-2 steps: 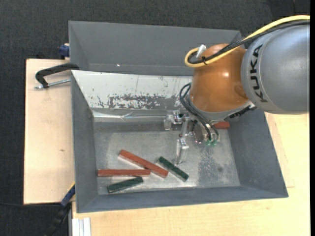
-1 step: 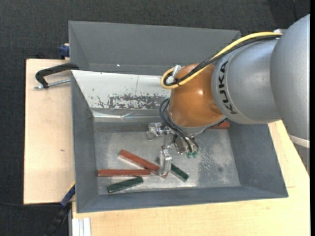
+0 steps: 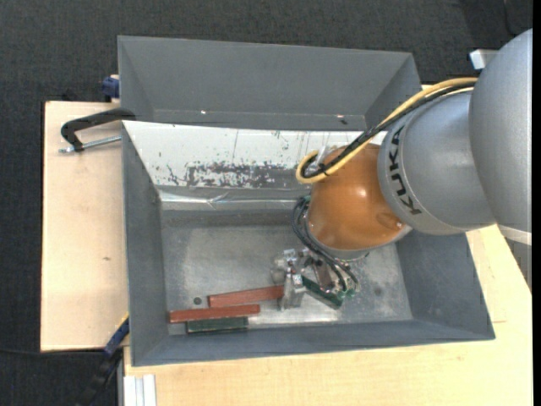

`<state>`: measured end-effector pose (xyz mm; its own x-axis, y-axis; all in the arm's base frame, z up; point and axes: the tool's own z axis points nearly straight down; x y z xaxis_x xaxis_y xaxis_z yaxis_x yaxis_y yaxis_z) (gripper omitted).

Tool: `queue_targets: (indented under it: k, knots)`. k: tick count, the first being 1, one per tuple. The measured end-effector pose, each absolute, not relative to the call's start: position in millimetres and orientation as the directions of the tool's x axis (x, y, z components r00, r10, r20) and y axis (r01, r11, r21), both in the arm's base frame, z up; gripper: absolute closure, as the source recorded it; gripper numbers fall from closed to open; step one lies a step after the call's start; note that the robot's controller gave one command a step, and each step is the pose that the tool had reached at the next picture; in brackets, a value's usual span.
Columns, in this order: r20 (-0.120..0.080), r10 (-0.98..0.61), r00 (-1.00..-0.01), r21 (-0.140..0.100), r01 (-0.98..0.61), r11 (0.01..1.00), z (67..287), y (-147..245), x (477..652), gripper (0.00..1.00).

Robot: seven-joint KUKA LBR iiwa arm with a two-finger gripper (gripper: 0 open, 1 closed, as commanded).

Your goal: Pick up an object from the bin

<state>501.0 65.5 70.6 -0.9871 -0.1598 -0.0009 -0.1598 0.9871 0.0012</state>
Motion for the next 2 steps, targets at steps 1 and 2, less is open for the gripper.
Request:
queue_targets:
  k: [1,2]
  knots:
    - [-0.001,-0.16,-0.987,0.001,-0.16,0.987,71,66,501.0,1.0]
    - [-0.003,-0.211,-0.977,0.001,-0.211,0.977,283,91,520.9,1.0]
